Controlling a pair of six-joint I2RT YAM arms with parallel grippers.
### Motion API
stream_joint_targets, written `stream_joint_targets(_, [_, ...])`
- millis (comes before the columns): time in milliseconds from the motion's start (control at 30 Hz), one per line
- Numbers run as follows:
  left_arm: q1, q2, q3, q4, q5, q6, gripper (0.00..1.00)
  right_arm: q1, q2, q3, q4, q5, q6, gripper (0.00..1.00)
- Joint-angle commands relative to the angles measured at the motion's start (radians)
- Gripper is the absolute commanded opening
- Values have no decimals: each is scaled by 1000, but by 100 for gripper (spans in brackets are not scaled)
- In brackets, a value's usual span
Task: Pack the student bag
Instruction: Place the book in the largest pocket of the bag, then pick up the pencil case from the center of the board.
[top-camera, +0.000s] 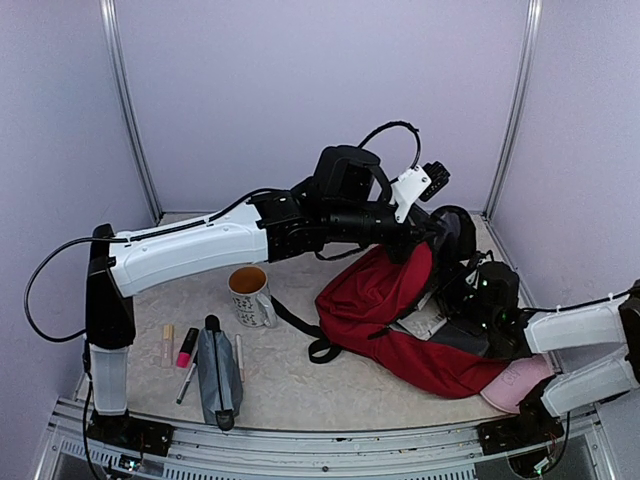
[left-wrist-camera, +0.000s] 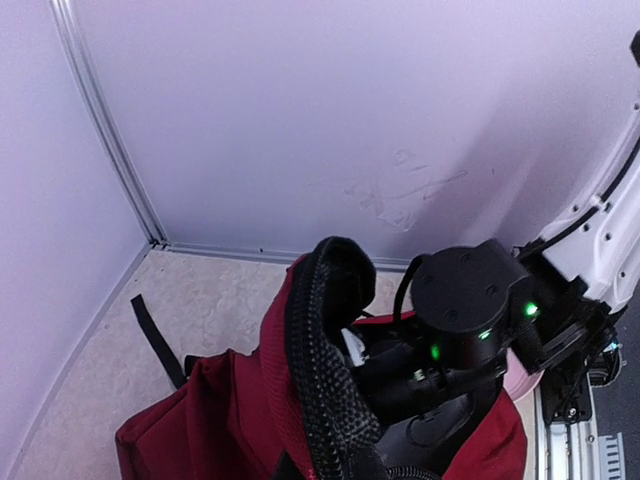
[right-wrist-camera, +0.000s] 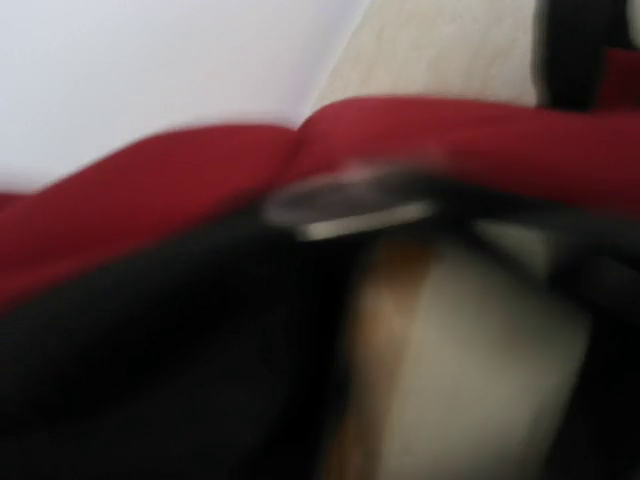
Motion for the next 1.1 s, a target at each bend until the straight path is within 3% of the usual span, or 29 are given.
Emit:
stream_joint_targets(0, [69,-74,-55,85,-7,-6,0,55,-209,129,-391,35,-235,99])
stream_joint_targets(33, [84,-78,-68,91,-6,-13,0,57,-260,165,-566,50,-282,100])
stream_joint_targets(233, [144,-85,-107,100,-7,-26,0,56,-547,307,-1068,-32,-474,100])
stream_joint_targets(433, [151,-75,-98,58,13,-23,0,56,-610,550,-1301,-80,-627,100])
stream_joint_targets(567, [142,-88,-124,9,17,-23,0,56,-545,642,-1308,-115,-733,100])
stream_joint_targets(700, [147,-95,-134,-15,0,-29,0,66,-432,630,-1157,-415,-767,88])
stream_joint_targets(767, [157,-92,-128,-16,2,-34,0,137,-386,591,-1048,-485,-745,84])
stream_joint_targets(833, [173,-92,-128,-20,24,-51,0,278,-348,561,-959,-382,-759,83])
stream_joint_targets(967, [197,-105,-150,-28,100,-87,0,583,-221,620,-942,-138,-901,84])
stream_joint_targets(1067, [207,-118,-163,-35,140,-86,0,724,-112,626,-832,-121,-984,87])
